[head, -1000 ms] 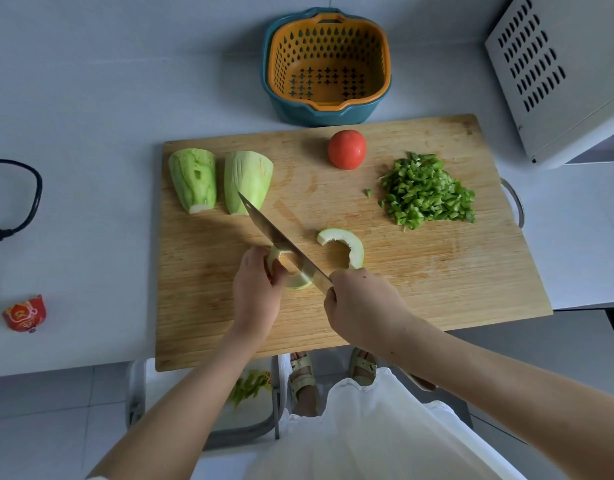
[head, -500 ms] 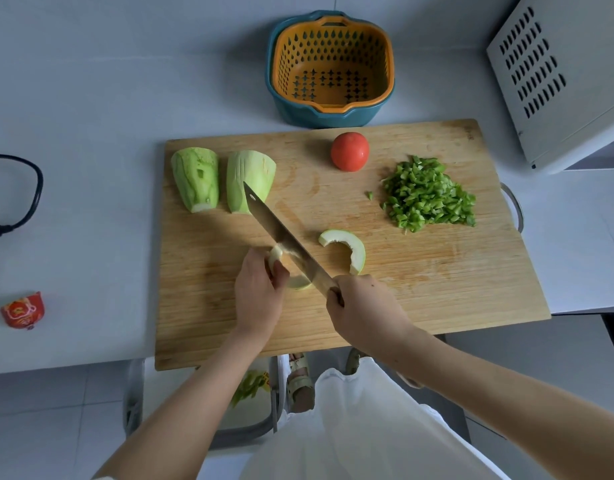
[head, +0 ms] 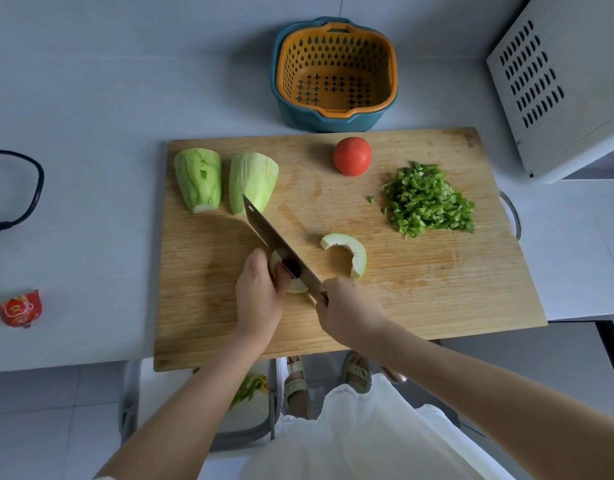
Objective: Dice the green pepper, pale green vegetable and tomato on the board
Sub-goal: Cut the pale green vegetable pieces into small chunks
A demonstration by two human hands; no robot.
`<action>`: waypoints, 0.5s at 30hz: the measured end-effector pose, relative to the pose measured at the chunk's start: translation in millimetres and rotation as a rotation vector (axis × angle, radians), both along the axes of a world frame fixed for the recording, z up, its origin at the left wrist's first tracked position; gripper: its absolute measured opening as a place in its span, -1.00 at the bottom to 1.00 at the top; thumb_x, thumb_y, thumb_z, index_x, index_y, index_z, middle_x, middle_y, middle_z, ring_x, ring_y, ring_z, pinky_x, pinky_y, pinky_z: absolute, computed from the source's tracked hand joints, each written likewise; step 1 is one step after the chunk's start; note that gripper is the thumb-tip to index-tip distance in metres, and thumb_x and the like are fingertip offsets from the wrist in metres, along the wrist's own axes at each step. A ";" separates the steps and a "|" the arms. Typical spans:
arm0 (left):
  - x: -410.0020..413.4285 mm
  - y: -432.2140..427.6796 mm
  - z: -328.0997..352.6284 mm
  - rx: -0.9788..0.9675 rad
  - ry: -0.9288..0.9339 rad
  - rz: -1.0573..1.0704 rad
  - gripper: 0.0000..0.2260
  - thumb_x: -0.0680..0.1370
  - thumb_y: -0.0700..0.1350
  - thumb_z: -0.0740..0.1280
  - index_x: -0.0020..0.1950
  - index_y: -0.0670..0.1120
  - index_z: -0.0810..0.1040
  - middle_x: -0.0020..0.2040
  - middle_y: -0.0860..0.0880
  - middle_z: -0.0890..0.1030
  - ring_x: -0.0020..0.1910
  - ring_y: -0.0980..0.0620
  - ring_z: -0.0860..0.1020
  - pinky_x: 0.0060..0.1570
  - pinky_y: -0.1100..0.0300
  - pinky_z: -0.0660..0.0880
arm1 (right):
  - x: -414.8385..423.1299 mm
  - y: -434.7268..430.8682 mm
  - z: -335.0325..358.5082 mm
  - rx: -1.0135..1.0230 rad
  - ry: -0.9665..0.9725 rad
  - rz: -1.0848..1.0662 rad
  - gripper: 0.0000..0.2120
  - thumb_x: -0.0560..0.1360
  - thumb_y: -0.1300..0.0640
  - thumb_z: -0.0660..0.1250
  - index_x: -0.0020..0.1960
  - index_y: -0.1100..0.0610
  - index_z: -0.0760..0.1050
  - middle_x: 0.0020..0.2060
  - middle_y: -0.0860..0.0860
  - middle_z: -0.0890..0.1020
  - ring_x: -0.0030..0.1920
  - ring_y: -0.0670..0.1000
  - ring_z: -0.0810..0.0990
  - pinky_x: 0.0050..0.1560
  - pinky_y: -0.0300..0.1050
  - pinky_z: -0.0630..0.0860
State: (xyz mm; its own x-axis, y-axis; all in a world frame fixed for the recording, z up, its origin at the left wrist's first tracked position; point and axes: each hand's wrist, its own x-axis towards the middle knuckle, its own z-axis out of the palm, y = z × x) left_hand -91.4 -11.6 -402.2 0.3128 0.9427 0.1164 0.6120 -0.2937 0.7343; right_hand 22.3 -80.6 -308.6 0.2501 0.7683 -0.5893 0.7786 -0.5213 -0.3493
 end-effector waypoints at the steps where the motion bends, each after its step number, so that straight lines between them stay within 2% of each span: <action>1: -0.2 0.2 0.3 0.020 0.006 -0.005 -0.74 0.48 -0.27 0.36 -0.19 -0.09 0.27 -0.32 0.00 0.36 -0.43 0.08 0.34 -0.46 0.39 0.11 | -1.4 0.2 -6.0 0.016 0.009 -0.016 -0.74 0.57 0.15 0.09 -0.30 0.12 0.30 -0.37 0.02 0.42 -0.36 0.04 0.42 -0.49 -0.19 0.25; 5: 0.0 0.4 -1.8 0.031 -0.011 -0.007 -0.87 0.48 -0.23 0.31 -0.18 -0.18 0.36 -0.31 -0.03 0.39 -0.40 0.04 0.37 -0.44 0.36 0.16 | 0.5 -6.2 -3.8 0.074 0.020 -0.030 -0.68 0.56 0.17 0.08 -0.37 0.08 0.23 -0.44 -0.01 0.36 -0.41 0.02 0.35 -0.49 -0.20 0.19; 8: 1.3 0.9 -4.0 -0.054 0.005 0.023 -0.92 0.50 -0.27 0.27 -0.16 -0.21 0.39 -0.28 -0.10 0.45 -0.36 -0.04 0.43 -0.43 0.17 0.33 | 2.6 -12.4 10.9 0.099 -0.010 0.011 -0.65 0.58 0.17 0.07 -0.39 0.08 0.19 -0.48 -0.02 0.33 -0.49 -0.04 0.27 -0.51 -0.20 0.15; 12: 0.2 0.7 -3.7 -0.050 0.027 0.015 -0.91 0.50 -0.27 0.28 -0.16 -0.17 0.38 -0.28 -0.08 0.46 -0.35 -0.03 0.44 -0.44 0.27 0.28 | 4.5 -13.5 20.7 0.065 -0.044 0.055 -0.65 0.58 0.16 0.07 -0.38 0.07 0.19 -0.47 -0.02 0.33 -0.50 -0.06 0.27 -0.51 -0.22 0.14; 15: 0.3 0.9 -1.9 -0.059 0.023 0.008 -0.89 0.51 -0.25 0.27 -0.16 -0.14 0.35 -0.28 -0.06 0.45 -0.36 -0.02 0.44 -0.44 0.27 0.26 | 4.5 -11.4 24.0 0.033 -0.043 0.065 -0.66 0.58 0.16 0.08 -0.38 0.07 0.18 -0.46 -0.02 0.33 -0.49 -0.06 0.28 -0.51 -0.23 0.14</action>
